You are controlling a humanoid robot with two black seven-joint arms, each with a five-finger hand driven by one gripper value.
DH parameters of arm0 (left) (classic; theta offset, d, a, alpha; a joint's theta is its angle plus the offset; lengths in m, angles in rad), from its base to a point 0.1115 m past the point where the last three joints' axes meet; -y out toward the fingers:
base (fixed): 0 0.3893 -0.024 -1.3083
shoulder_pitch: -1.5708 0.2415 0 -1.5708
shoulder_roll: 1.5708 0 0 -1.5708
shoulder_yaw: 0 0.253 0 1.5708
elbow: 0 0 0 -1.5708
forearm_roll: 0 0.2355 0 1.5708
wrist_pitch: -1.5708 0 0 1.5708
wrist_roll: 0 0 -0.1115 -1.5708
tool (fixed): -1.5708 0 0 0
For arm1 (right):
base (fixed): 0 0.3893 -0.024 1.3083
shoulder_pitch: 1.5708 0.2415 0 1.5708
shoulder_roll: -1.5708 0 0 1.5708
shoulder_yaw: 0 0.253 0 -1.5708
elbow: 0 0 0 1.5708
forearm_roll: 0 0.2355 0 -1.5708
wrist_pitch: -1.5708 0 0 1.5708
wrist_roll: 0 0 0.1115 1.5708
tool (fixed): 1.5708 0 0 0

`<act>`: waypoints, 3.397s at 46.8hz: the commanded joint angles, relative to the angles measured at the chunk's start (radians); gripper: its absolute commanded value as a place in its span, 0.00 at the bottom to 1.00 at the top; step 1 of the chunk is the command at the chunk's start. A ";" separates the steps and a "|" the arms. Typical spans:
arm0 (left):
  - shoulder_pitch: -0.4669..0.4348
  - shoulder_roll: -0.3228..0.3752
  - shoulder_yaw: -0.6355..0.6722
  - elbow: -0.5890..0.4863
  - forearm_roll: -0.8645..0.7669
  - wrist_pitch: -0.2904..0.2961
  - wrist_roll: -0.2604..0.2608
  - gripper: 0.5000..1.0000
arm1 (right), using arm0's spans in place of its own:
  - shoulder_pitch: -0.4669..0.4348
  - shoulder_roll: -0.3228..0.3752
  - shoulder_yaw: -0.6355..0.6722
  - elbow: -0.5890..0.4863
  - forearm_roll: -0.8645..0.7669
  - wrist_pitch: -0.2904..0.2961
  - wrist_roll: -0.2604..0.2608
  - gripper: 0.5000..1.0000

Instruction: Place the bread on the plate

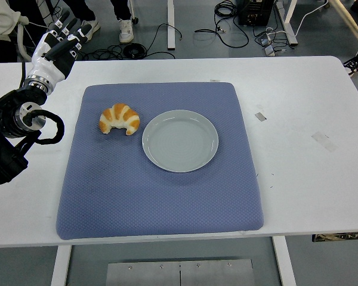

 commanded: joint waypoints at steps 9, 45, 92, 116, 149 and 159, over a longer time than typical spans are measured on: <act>0.005 0.005 -0.009 -0.021 -0.002 -0.001 0.002 0.97 | 0.000 0.000 0.001 0.000 0.000 0.000 0.000 1.00; 0.000 0.005 0.000 -0.010 0.000 0.003 -0.006 0.97 | 0.001 0.000 -0.001 0.000 0.000 0.000 0.000 1.00; 0.008 0.103 0.060 -0.186 0.408 0.039 -0.008 0.95 | 0.000 0.000 0.001 0.000 0.000 0.000 0.000 1.00; -0.020 0.404 0.373 -0.605 0.701 0.276 0.000 0.96 | 0.001 0.000 -0.001 0.000 0.000 0.000 0.000 1.00; -0.158 0.402 0.738 -0.513 1.026 0.291 0.012 0.96 | 0.001 0.000 0.001 0.000 0.000 0.000 0.000 1.00; -0.168 0.388 0.741 -0.502 1.025 0.291 0.012 0.96 | 0.000 0.000 -0.001 0.000 0.000 0.000 0.000 1.00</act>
